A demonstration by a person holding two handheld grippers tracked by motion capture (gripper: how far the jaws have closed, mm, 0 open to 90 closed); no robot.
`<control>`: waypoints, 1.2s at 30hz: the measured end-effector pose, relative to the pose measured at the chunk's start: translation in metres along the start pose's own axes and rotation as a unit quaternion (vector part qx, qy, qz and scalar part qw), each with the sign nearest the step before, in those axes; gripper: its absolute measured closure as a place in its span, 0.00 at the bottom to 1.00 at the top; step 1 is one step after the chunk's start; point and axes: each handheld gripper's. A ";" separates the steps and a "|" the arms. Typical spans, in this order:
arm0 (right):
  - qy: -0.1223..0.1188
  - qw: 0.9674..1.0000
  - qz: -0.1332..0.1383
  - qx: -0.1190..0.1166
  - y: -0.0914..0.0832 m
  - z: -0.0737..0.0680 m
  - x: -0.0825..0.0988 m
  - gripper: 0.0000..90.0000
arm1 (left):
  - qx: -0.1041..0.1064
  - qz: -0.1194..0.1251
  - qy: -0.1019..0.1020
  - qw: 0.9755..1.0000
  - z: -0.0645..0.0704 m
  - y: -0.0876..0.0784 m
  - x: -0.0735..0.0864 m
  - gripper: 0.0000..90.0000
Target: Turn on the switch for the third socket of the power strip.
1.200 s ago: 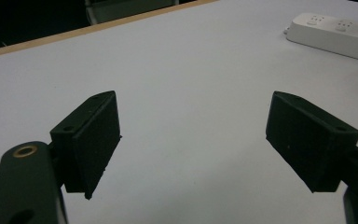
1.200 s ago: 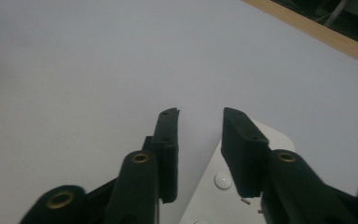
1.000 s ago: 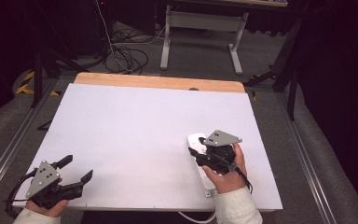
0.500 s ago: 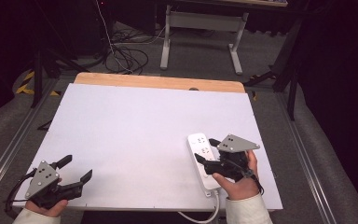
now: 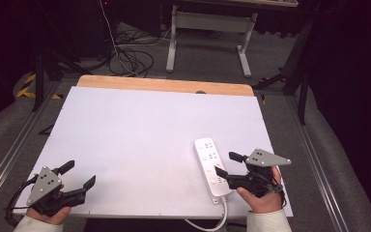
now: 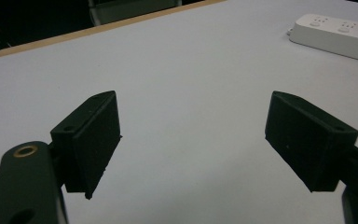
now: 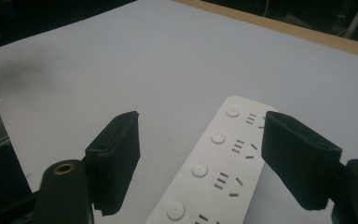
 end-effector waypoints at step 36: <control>0.040 0.997 -0.040 0.056 0.001 0.038 0.077 0.25 | 0.000 -0.004 0.000 1.000 -0.001 0.001 0.000 0.20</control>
Point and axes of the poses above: each handheld gripper's, and its own axes: y roughly forward along the jaws, x roughly out of its underside, z roughly to its right
